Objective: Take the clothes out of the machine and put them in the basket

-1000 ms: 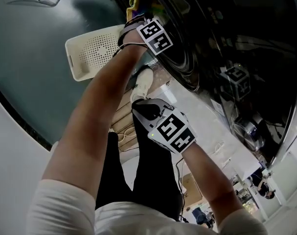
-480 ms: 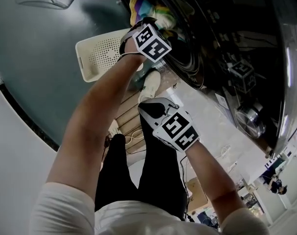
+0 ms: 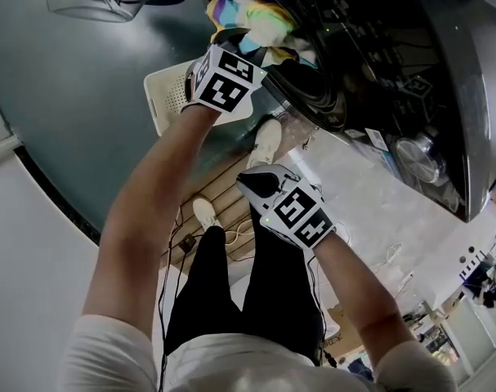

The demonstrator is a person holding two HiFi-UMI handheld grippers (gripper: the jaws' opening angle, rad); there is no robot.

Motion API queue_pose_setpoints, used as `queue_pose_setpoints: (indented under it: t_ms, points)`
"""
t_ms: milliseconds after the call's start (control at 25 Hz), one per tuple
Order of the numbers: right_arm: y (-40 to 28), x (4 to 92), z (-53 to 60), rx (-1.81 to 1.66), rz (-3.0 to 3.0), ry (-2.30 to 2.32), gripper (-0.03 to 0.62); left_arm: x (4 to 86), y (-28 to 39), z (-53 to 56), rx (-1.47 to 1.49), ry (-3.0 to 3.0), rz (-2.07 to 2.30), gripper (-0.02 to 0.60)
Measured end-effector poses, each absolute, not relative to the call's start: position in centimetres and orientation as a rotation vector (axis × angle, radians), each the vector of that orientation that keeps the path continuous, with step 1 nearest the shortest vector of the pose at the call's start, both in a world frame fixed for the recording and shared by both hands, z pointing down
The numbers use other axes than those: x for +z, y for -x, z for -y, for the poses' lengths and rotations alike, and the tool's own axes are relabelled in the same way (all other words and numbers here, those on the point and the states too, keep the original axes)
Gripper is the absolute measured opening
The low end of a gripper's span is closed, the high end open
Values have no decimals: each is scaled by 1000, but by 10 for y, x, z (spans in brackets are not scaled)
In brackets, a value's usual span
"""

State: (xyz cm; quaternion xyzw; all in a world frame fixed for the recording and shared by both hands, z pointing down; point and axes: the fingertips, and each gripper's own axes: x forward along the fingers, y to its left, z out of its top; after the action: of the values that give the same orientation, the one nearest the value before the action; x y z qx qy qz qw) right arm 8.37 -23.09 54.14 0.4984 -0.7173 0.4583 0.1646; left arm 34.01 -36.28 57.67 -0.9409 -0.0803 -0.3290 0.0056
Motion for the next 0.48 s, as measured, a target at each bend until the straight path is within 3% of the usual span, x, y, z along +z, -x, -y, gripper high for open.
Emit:
queue_pose_setpoints:
  t_ms: [480]
  points:
    - [-47, 532, 234, 1248, 2054, -1461, 11, 500, -259, 363, -911, 3035, 312, 77]
